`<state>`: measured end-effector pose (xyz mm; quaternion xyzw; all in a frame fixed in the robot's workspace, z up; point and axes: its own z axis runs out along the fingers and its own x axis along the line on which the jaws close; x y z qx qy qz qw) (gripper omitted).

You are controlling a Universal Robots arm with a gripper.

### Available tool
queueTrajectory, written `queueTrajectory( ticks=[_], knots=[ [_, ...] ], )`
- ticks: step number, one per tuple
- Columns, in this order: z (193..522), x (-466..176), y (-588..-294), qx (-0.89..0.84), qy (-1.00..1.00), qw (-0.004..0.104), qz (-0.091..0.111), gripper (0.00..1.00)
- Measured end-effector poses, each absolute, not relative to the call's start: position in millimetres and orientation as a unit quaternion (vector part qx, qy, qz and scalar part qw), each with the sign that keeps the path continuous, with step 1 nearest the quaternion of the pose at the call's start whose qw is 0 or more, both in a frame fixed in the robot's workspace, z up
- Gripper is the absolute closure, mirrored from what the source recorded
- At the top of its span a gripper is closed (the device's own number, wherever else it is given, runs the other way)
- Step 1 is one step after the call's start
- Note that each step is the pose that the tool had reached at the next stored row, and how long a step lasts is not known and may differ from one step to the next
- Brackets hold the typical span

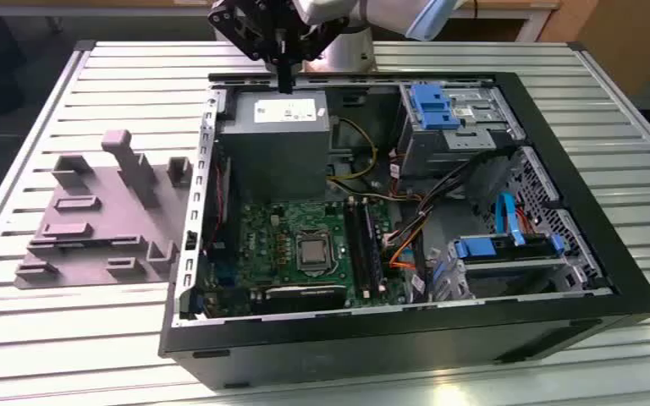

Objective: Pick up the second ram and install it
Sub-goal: 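Reach for the second ram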

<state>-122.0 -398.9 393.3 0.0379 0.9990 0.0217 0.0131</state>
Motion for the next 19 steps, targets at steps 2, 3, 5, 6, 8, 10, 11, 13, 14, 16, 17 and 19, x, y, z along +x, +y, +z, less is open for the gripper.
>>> queueTrajectory(
  ticks=[2,3,5,6,8,10,11,13,14,16,17,19],
  knots=[
    [393.3,-122.0,-398.9,0.038,0.999,0.013,0.022,0.89],
    [393.3,-122.0,-398.9,0.038,0.999,0.013,0.022,0.89],
    [393.3,-122.2,-398.9,0.038,0.999,0.013,0.022,0.89],
    [393.3,-122.4,-398.9,0.038,0.999,0.013,0.022,0.89],
    [393.3,-123.0,-398.9,0.038,0.999,0.013,0.022,0.89],
    [393.3,-124.2,-399.0,0.038,0.999,0.013,0.022,0.89],
    [393.3,-125.0,-399.0,0.038,0.999,0.013,0.022,0.89],
    [393.3,-126.7,-398.9,0.038,0.999,0.013,0.022,0.89],
    [393.3,-127.5,-399.0,0.038,0.999,0.013,0.022,0.89],
    [393.2,-128.9,-398.9,0.038,0.999,0.013,0.022,0.89],
    [393.2,-129.5,-398.9,0.038,0.999,0.013,0.022,0.89],
    [393.2,-130.7,-398.9,0.038,0.999,0.013,0.022,0.89]
  ],
)
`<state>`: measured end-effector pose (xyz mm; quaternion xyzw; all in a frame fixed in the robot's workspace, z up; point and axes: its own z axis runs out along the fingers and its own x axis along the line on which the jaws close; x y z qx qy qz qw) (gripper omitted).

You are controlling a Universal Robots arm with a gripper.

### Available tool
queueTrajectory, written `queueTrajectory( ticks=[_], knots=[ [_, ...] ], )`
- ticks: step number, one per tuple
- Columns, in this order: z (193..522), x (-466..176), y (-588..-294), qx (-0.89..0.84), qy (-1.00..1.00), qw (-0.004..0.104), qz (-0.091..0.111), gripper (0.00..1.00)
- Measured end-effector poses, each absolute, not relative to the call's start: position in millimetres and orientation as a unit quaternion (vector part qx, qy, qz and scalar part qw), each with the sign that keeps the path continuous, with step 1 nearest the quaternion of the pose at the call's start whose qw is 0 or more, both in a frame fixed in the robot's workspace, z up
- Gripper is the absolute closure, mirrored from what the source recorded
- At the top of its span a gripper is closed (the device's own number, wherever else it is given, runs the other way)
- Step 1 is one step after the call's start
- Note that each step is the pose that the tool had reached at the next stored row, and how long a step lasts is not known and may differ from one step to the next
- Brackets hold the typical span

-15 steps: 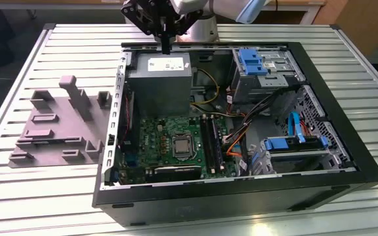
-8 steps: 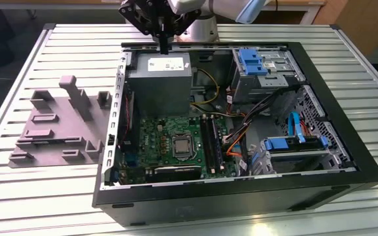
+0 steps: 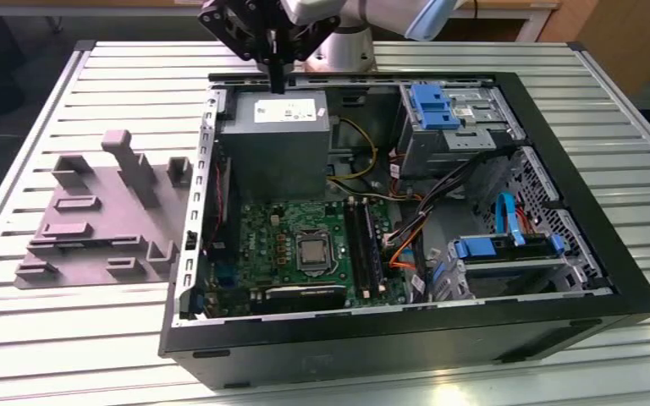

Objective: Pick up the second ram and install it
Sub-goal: 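Reach for the second ram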

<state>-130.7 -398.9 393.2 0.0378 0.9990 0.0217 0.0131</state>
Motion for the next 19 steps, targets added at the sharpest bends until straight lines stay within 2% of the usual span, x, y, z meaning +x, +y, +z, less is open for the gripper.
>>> queueTrajectory(
  ticks=[19],
  knots=[
    [392.9,-137.9,-398.9,0.038,0.999,0.013,0.022,0.89]
  ],
)
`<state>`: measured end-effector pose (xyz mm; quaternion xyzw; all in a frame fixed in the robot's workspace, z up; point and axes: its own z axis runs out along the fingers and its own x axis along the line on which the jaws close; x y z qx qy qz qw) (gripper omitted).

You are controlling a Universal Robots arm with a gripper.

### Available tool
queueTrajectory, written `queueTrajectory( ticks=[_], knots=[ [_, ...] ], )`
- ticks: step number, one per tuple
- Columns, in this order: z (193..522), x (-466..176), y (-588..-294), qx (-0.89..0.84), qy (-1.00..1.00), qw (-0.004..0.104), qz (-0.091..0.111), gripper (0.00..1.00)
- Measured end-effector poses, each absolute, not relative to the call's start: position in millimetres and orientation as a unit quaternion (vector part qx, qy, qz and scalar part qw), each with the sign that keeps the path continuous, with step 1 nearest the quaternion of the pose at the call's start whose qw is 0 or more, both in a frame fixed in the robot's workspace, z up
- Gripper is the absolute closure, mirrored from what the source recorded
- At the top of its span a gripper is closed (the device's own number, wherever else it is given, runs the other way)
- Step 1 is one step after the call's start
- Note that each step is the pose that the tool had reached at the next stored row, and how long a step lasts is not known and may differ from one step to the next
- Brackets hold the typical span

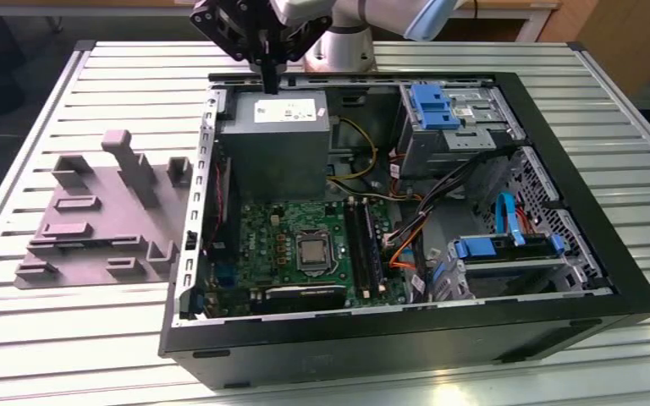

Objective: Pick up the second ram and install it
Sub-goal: 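Reach for the second ram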

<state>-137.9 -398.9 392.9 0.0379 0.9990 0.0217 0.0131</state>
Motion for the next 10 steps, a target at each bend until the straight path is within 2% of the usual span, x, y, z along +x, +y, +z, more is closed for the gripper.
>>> queueTrajectory(
  ticks=[10],
  knots=[
    [392.6,-141.0,-398.9,0.038,0.999,0.013,0.022,0.89]
  ],
)
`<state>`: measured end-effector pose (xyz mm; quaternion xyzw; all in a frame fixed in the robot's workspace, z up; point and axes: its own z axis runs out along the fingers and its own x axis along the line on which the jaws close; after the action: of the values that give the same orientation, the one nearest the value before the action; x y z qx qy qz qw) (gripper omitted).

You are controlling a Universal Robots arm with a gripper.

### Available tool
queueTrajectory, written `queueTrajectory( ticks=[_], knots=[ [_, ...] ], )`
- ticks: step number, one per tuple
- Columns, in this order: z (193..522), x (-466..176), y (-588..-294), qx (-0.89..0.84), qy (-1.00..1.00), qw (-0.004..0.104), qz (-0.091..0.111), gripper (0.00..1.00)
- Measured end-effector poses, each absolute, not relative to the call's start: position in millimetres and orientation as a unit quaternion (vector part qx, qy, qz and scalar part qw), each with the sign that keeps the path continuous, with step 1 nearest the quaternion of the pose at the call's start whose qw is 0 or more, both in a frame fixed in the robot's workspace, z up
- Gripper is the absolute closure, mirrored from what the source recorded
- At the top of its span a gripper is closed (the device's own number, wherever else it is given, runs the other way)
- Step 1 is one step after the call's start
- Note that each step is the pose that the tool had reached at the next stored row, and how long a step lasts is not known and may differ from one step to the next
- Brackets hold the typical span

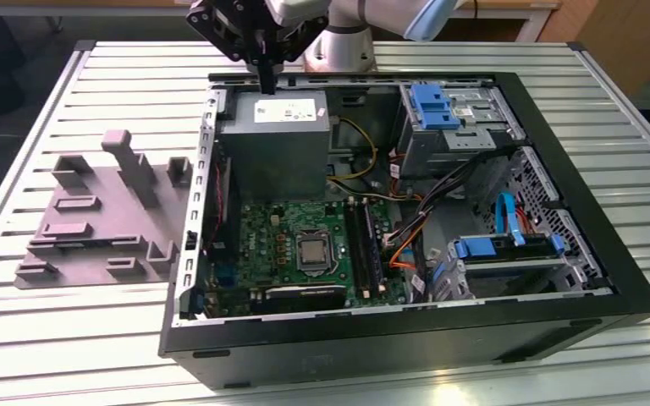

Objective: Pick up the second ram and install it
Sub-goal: 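Reach for the second ram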

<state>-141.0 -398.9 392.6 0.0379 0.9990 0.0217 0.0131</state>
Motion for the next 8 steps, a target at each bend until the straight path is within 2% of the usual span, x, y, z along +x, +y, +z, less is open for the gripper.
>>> queueTrajectory(
  ticks=[8],
  knots=[
    [392.4,-143.6,-398.9,0.038,0.999,0.013,0.022,0.89]
  ],
)
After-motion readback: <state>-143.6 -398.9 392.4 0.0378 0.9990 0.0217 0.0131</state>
